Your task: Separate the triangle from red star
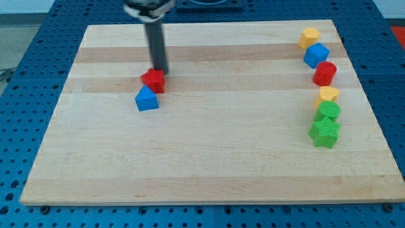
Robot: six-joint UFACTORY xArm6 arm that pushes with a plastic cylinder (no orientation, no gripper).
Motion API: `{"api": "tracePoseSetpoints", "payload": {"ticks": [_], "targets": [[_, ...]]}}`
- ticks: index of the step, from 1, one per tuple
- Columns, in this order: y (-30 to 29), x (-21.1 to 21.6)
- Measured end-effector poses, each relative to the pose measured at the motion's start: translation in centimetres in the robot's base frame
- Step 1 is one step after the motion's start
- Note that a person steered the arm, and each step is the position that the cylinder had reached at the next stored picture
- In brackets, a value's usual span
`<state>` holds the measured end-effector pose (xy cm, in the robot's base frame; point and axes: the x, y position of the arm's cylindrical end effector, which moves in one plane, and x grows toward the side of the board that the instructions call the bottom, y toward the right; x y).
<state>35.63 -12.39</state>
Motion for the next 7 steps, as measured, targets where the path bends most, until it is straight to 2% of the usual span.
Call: {"api": "tracePoseSetpoints", "payload": {"ticks": [2, 4, 5, 6, 7], "targets": [[-0.3, -1.6], [-6.6, -2.2], [-6.6, -1.0], [-6.2, 3.9], [-1.9, 7.7]]}}
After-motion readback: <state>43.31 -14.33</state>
